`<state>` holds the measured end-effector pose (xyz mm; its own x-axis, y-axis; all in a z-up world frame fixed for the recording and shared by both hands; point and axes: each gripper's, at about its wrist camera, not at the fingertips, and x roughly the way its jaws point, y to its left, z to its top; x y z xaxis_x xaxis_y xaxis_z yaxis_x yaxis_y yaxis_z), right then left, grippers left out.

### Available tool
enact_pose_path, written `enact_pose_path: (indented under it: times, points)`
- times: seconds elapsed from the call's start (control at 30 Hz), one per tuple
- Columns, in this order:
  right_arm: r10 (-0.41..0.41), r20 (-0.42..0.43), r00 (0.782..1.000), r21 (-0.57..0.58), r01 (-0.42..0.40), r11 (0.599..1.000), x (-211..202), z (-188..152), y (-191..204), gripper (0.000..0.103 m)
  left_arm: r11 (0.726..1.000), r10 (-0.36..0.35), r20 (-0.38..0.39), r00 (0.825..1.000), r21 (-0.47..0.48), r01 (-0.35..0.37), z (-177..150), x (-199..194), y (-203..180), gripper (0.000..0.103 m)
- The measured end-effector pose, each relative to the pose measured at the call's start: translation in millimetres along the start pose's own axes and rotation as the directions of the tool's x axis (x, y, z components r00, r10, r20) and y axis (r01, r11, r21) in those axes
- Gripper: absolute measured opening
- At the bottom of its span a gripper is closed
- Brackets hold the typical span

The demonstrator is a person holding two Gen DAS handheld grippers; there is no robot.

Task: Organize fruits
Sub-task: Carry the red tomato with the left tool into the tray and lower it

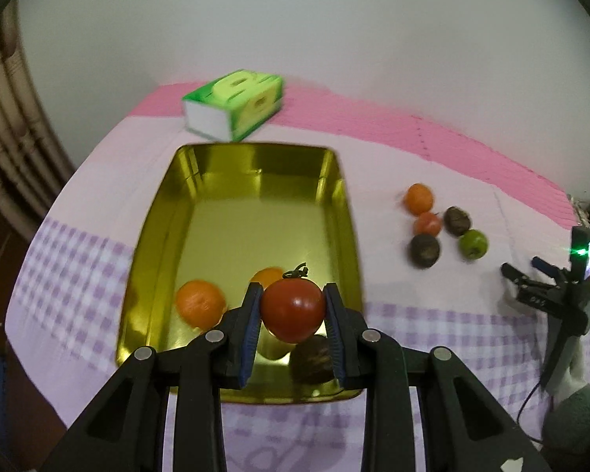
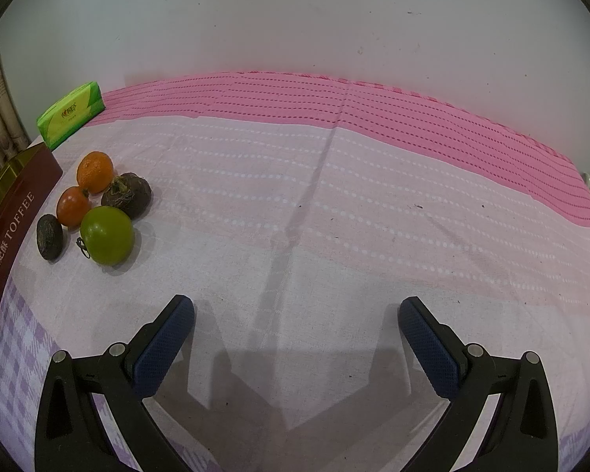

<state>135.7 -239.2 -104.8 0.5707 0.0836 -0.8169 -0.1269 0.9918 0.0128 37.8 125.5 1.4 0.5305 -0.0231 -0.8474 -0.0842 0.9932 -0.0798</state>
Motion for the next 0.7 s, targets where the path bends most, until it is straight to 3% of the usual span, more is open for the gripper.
enact_pose_path:
  times: [0.7]
  points:
    - [0.000, 0.000, 1.000, 0.000, 0.000, 1.000, 0, 0, 0, 0.103, 1.000, -0.007, -0.092, 0.996, -0.020, 0.005, -19, 36, 10, 0.027]
